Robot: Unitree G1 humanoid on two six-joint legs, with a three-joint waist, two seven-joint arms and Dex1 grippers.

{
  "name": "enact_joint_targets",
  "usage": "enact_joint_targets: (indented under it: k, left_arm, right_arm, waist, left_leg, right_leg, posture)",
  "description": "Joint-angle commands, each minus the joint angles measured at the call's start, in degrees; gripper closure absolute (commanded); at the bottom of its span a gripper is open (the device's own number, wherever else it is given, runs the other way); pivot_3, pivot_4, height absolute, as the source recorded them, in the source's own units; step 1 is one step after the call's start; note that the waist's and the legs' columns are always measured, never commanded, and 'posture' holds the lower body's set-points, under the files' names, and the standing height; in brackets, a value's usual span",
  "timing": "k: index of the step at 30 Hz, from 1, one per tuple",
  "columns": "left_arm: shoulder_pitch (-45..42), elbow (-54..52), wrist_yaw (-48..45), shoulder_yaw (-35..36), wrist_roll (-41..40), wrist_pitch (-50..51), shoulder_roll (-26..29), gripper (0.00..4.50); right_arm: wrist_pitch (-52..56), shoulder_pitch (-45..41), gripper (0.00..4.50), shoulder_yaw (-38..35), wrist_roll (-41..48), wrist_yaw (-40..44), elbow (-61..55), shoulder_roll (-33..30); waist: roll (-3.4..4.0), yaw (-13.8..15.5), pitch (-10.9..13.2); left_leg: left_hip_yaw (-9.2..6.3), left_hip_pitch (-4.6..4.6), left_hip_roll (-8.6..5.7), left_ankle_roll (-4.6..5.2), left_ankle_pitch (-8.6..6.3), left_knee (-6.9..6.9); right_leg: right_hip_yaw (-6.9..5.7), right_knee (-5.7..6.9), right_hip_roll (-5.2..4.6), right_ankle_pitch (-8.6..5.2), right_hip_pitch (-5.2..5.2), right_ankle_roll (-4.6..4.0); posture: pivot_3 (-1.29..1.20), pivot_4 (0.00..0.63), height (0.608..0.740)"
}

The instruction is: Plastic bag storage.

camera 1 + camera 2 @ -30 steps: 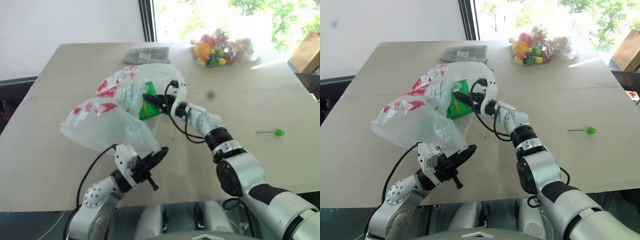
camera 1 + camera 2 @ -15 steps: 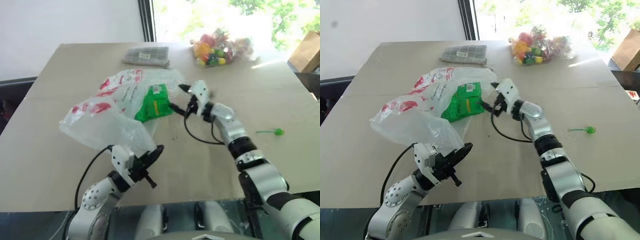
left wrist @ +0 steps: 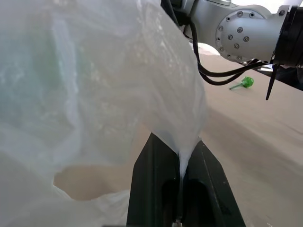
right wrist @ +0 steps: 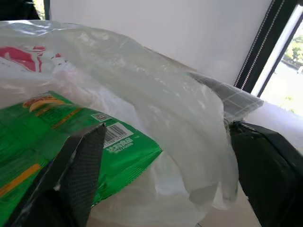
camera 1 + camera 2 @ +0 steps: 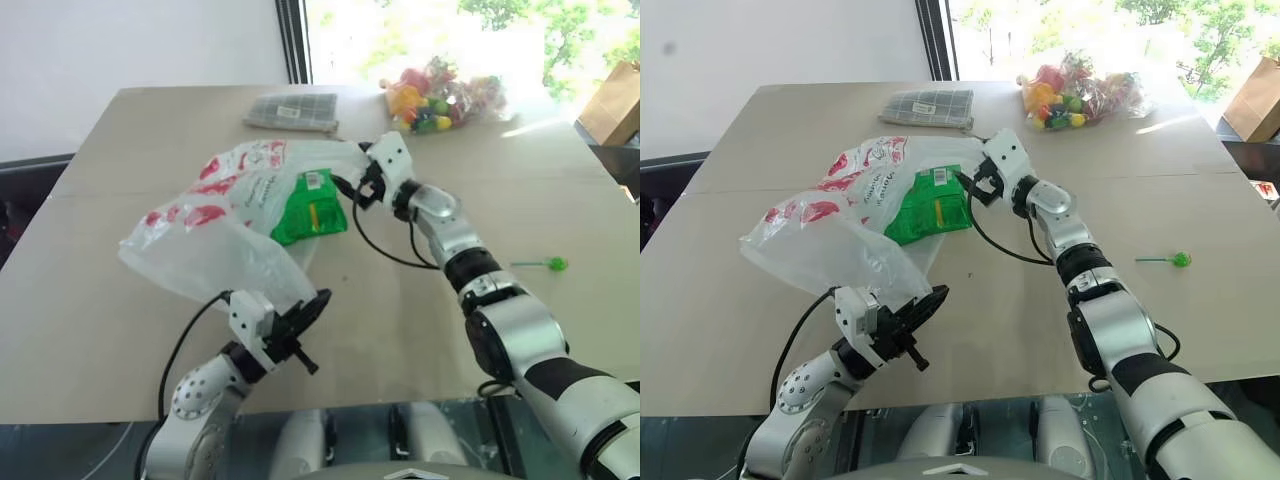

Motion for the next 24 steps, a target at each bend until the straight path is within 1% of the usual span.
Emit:
enact_joint_targets:
  k: [1,2,3,4,5,6,11,16,18,21,24]
  left_arm:
    - [-0.40,-1.08,0.34,1.58,-0.23,-1.10,0.40,4.50]
    - [-0.45,-1.03,0.34,1.84,-0.36,-1.05,0.52,4.50]
    - [-0.44,-0.75,0.16,1.92,-0.33,-1.14,0.63,4.50]
    - [-0.61,-0.48,0.03,2.05,-0.35,-1.17,0.71,4.50]
    - [-0.95,-0.21,-0.13,2.23,-0.24,-1.27,0.87,4.50]
    - [-1.69,0.05,-0.14,2.58,-0.26,-1.40,0.87,4.50]
    - [-7.98,1.53,1.67,4.93,-1.15,-1.20,-0.06,4.50]
    - [-14.51,3.11,4.16,7.80,-3.82,0.22,-1.37,4.50]
    - [-16.33,3.62,5.33,9.26,-5.50,1.04,-1.98,4.50]
    - [-17.86,3.96,6.80,10.98,-7.96,2.45,-2.69,4.50]
    - [-18.49,3.96,7.34,11.61,-9.13,3.74,-2.85,4.50]
  right_arm:
    - [1.07,-0.85,2.27,-1.92,-0.05,-1.63,0.26,-2.62]
    - [1.28,-0.78,2.77,-1.95,-0.24,-1.78,0.38,-2.95]
    - [1.86,-0.75,3.05,-2.43,0.01,-2.24,0.67,-3.43]
    - [2.03,-0.60,3.72,-2.88,-0.02,-3.11,0.85,-4.18]
    - [2.25,-0.40,4.02,-3.45,0.03,-3.90,0.81,-4.98]
    - [2.92,-0.08,4.46,-4.08,0.28,-4.11,0.51,-5.95]
    - [5.71,2.35,4.46,-6.68,1.42,-4.28,-4.29,-11.09]
    - [14.00,8.48,4.46,-9.41,3.93,-4.01,-18.52,-16.71]
    - [20.52,13.11,4.46,-10.65,6.37,-2.16,-28.60,-19.49]
    - [35.46,21.57,4.46,-11.54,12.47,2.51,-47.00,-24.58]
    - [46.58,26.83,4.46,-12.12,17.32,4.51,-59.20,-28.41]
  waist:
    - [0.00,0.11,0.00]
    - [0.00,0.12,0.00]
    - [0.00,0.06,0.00]
    - [0.00,0.00,0.00]
    - [0.00,-0.03,0.00]
    - [0.02,-0.05,0.01]
    - [0.02,0.35,0.01]
    - [0.02,1.02,0.03]
    - [0.02,1.12,0.03]
    - [0.01,1.60,0.03]
    - [0.01,1.51,0.03]
  left_leg:
    - [0.00,0.00,0.00,0.00,0.00,0.00]
    - [0.00,-0.01,-0.01,0.00,0.00,0.00]
    - [0.00,-0.01,-0.01,0.00,0.00,0.00]
    - [0.00,-0.01,-0.01,0.00,0.00,0.00]
    - [0.00,-0.01,-0.01,0.00,0.00,0.00]
    - [0.00,0.00,0.00,0.00,0.00,0.00]
    - [0.01,-0.02,-0.01,0.00,0.00,0.01]
    - [-0.01,-0.08,-0.01,0.00,0.00,0.04]
    - [0.06,-0.04,-0.01,0.00,0.00,0.03]
    - [0.00,-0.09,0.02,0.01,0.00,0.02]
    - [-0.02,-0.11,0.01,0.02,-0.01,0.04]
  right_leg:
    - [-0.01,0.00,-0.01,0.00,0.00,0.00]
    - [-0.01,0.00,-0.02,0.00,0.00,0.00]
    - [-0.01,0.00,-0.02,0.00,0.00,0.00]
    - [0.00,0.00,-0.02,0.00,0.00,0.00]
    - [0.00,0.01,-0.01,0.00,0.00,0.00]
    - [0.00,0.01,0.00,0.00,0.00,0.00]
    - [-0.01,0.01,0.00,0.00,0.00,0.01]
    - [-0.03,-0.01,0.02,0.01,0.00,0.01]
    - [0.05,-0.01,0.04,0.01,0.00,0.02]
    - [-0.01,-0.05,0.03,0.01,0.00,0.02]
    - [-0.02,-0.04,0.01,0.01,0.00,0.03]
  posture:
    - [0.00,0.150,0.738]
    - [0.00,0.150,0.738]
    - [0.00,0.150,0.738]
    - [0.00,0.150,0.738]
    - [0.00,0.150,0.738]
    - [0.00,0.150,0.738]
    - [0.00,0.150,0.738]
    - [0.00,0.150,0.738]
    - [0.00,0.150,0.738]
    - [0.00,0.150,0.738]
    - [0.00,0.150,0.738]
